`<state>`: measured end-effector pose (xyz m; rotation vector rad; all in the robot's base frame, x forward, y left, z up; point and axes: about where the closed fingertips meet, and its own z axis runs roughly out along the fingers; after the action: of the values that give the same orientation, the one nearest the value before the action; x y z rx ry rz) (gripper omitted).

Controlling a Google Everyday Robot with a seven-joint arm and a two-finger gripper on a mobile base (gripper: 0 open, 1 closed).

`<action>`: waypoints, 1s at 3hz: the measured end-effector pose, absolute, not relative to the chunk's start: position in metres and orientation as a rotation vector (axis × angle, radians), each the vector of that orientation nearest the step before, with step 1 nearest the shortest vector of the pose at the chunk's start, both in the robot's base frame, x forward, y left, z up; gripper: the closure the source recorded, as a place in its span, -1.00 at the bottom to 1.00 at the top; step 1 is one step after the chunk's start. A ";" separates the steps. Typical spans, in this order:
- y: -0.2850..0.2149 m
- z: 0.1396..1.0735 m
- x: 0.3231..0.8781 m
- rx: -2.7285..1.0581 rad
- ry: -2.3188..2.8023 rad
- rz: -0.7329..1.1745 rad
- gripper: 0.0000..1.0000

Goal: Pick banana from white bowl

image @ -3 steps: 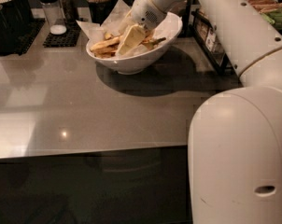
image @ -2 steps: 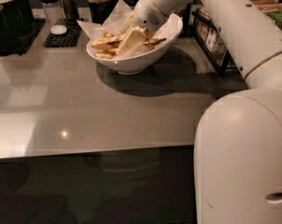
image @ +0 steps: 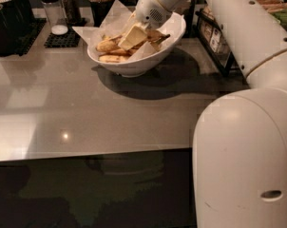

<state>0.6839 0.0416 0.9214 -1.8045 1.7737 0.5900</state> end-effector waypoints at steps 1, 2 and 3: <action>0.024 0.931 0.673 -1.790 1.782 0.515 1.00; 0.007 0.949 0.647 -1.789 1.787 0.421 1.00; -0.013 0.974 0.615 -1.763 1.787 0.316 1.00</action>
Offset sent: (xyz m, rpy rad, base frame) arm -0.0786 -0.0614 0.0589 -0.1111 -0.1788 -0.0924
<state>0.6150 -0.0129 0.9741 -1.7627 1.7875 0.3155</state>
